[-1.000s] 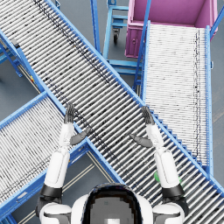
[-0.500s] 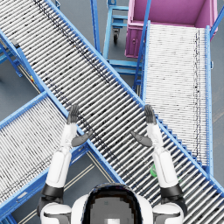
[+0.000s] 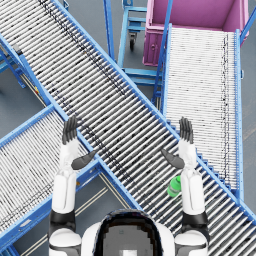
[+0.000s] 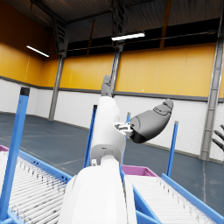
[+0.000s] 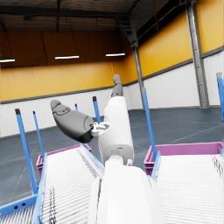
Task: Pick up the oil and place it on the left assembly line, put the cola on the right, and keep Sprite still
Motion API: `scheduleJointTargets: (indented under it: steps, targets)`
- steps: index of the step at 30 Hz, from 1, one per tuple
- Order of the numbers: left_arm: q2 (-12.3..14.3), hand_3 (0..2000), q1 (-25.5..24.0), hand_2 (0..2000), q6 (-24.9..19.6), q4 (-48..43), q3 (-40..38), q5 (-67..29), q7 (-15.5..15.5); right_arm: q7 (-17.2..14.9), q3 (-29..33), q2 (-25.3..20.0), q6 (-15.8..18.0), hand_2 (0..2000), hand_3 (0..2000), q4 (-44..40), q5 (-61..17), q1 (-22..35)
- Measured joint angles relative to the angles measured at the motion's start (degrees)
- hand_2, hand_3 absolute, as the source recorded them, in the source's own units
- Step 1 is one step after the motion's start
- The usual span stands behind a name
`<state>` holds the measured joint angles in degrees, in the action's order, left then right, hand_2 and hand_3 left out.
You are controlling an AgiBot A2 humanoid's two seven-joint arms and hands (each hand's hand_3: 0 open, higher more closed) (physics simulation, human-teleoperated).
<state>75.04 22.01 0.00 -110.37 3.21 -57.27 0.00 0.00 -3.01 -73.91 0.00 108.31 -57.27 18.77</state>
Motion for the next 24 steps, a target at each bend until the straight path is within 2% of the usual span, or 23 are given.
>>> scheduleJointTargets:
  steps: [4,13,17,24]
  targets:
    - [0.56,0,1.34,0,0.0,0.11,-2.43,-7.6,0.0,0.0,3.16,-0.49,0.0,0,0,0.2,0.0,0.72]
    - [1.11,0,3.18,0,0.0,0.96,-7.05,-29.89,0.0,0.0,7.35,-1.16,0.0,0,0,0.15,-22.91,1.8]
    - [1.15,0,3.79,0,0.0,1.11,-8.61,-33.32,0.0,0.0,8.89,-1.29,0.0,0,0,-0.11,-27.7,2.3]
    - [1.22,0,4.15,0,0.0,1.41,-9.9,-34.42,0.0,0.0,11.11,-1.46,0.0,0,0,-0.41,-29.23,2.61]
